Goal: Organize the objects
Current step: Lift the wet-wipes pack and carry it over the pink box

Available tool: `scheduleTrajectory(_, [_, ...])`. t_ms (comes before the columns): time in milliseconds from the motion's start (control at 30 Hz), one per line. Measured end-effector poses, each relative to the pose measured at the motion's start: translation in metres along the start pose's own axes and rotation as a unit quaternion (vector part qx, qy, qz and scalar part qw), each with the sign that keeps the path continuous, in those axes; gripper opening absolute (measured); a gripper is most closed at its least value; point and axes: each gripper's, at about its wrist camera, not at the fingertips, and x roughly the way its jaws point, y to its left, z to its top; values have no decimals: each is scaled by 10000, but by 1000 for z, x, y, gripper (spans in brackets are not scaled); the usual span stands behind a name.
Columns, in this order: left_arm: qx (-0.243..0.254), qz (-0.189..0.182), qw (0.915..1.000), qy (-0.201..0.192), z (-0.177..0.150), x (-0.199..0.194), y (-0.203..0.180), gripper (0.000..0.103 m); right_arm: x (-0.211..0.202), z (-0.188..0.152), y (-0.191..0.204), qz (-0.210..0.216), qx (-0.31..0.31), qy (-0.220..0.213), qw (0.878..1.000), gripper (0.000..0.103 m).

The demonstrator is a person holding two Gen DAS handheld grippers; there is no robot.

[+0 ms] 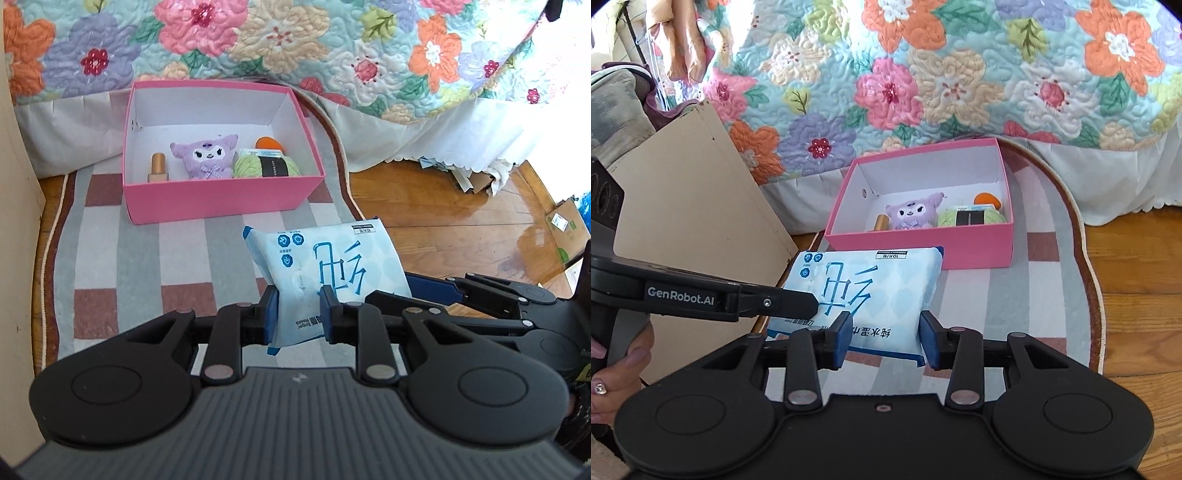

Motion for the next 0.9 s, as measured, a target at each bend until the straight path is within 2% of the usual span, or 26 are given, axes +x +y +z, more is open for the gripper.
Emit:
scheduleTrajectory(300, [161, 72, 9996, -223, 16, -21, -9, 22, -12, 18, 6, 33, 5, -230, 9997, 46])
scheduleTrajectory(533, [255, 261, 9986, -375, 39, -27, -12, 23, -7, 40, 13, 15, -107, -338, 9994, 46])
scheduleTrajectory(633, [255, 312, 9983, -427, 56, -26, -10, 23, -2, 58, 14, 25, -164, -386, 9991, 45])
scheduleTrajectory(700, [223, 377, 9979, -476, 71, -24, -6, 23, 4, 71, 13, 27, -302, -399, 9987, 40])
scheduleTrajectory(900, [167, 445, 9973, -568, 121, -1, 16, 23, 46, 121, 10, -107, -579, -390, 9975, 37])
